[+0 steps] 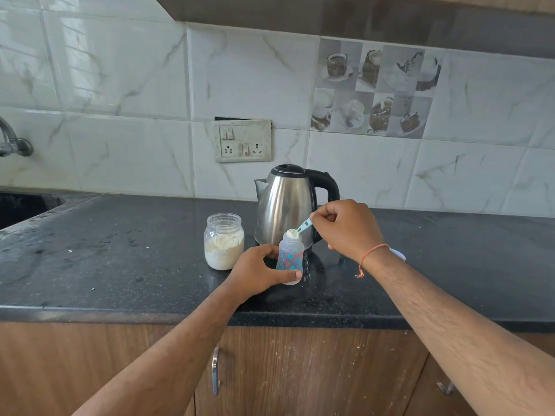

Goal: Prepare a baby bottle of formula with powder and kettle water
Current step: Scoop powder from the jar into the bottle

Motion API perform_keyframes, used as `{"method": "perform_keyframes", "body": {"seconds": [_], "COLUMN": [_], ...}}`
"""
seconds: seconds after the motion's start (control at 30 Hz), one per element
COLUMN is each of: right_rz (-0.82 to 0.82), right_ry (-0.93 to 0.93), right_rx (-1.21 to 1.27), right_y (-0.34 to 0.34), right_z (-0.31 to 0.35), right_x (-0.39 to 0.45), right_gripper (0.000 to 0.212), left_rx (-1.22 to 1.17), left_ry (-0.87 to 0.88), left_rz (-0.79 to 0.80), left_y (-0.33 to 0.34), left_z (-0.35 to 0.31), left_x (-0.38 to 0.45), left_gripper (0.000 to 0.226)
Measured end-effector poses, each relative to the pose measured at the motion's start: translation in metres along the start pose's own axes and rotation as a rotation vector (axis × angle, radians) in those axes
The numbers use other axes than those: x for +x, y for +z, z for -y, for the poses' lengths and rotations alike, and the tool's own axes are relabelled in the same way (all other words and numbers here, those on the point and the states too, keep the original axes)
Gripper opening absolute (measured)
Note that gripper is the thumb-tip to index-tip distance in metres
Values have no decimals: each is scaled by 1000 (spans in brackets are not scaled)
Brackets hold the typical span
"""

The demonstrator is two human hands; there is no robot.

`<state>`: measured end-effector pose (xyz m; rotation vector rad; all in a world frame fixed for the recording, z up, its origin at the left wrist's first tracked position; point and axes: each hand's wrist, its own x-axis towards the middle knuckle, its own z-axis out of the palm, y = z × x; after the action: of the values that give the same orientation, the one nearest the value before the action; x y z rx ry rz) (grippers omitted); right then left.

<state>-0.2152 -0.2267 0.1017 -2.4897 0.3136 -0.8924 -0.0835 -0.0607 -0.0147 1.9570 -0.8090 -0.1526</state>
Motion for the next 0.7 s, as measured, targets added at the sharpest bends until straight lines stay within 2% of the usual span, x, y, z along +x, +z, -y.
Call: {"method": "perform_keyframes", "body": {"seconds": [0.2, 0.37, 0.5, 0.7], "right_rz": [64, 78, 39, 4], "right_ry": [-338, -525, -588, -608], "right_rx": [-306, -397, -413, -376], "right_y": [-5, -6, -5, -4], "right_z": [9, 8, 4, -2], "right_x": [0, 2, 1, -3], "right_gripper": [18, 27, 37, 27], "left_rx": [6, 17, 24, 46], "left_ry": [17, 37, 42, 36], "left_rz": [-17, -28, -39, -50], "left_y": [1, 1, 1, 1], "left_z": [0, -1, -2, -4], "left_x": [0, -2, -3, -4], "left_gripper": [58, 55, 59, 60]}}
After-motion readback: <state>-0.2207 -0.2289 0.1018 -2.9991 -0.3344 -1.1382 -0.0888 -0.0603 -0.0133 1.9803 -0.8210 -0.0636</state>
